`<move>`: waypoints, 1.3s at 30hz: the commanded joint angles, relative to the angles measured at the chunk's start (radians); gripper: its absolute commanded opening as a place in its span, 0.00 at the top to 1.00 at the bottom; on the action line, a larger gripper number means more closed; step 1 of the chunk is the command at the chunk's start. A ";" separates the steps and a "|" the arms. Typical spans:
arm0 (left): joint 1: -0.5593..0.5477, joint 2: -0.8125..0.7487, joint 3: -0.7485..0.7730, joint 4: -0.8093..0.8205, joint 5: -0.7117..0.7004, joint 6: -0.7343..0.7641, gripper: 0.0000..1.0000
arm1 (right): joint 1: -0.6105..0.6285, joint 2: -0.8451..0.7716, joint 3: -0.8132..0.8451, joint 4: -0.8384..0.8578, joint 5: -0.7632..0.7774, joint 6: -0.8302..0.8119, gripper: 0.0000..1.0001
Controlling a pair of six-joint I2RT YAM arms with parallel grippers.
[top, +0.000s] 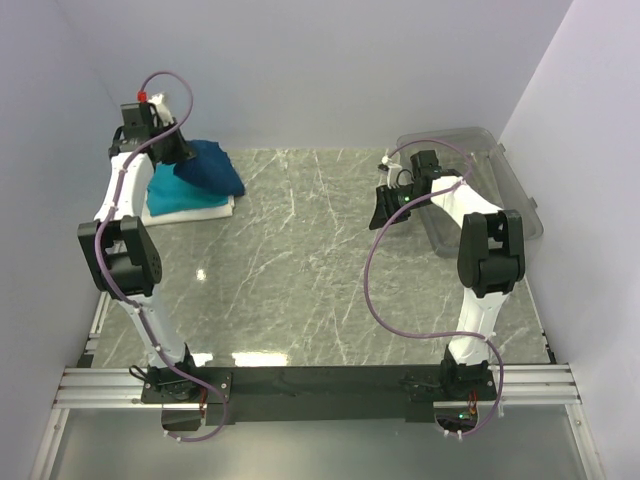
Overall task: Fold and stack the t-shirts
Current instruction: Fold the tshirt
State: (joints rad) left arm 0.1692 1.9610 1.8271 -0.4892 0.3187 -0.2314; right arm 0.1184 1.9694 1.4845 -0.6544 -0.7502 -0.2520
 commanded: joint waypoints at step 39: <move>-0.473 -0.417 -0.638 0.058 0.340 -0.468 1.00 | -0.027 -0.155 -0.050 -0.076 -0.050 -0.142 0.60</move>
State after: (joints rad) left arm -0.3134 1.6371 1.3014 -0.3527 0.6529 -0.7597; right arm 0.0765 1.8450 1.4425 -0.7017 -0.7517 -0.3332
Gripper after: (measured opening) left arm 0.045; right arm 0.396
